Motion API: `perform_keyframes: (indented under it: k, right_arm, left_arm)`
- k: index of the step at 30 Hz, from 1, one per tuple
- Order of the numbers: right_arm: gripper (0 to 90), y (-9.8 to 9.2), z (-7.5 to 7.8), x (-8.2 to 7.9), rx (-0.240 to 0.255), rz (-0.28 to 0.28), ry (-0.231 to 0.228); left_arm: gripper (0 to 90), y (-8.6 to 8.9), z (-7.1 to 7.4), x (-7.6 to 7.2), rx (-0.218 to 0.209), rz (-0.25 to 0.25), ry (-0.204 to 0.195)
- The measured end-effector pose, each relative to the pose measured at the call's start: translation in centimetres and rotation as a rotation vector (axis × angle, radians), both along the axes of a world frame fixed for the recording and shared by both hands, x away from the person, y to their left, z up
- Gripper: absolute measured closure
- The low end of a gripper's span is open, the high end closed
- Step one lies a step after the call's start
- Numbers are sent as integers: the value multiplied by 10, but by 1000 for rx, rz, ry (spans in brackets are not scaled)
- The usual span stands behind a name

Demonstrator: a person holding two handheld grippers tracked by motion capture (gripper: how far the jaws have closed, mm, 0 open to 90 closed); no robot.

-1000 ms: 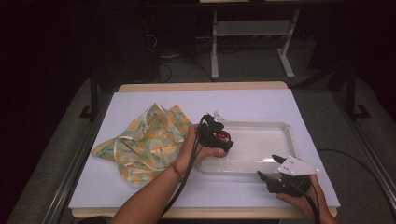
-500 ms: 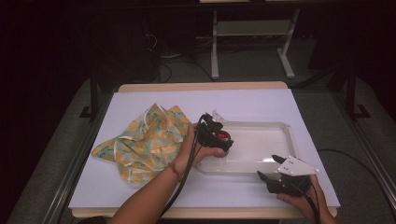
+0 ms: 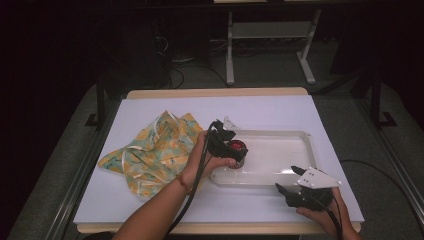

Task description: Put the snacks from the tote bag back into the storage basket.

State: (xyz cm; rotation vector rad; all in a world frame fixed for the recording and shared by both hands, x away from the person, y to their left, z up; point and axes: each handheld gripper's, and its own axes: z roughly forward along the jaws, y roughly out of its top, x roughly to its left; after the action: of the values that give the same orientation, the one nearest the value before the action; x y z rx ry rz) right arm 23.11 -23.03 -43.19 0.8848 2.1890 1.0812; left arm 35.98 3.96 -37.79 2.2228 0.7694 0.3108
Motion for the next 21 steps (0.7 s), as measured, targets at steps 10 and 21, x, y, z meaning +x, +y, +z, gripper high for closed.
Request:
perform_keyframes:
  k: [10,21]
  right_arm:
    - [250,1,0,0,-5,3,-3]
    - [250,1,1,-1,3,0,-9]
  left_arm:
    - [241,20,9,0,18,20,-23]
    - [229,43,14,-2,11,14,-44]
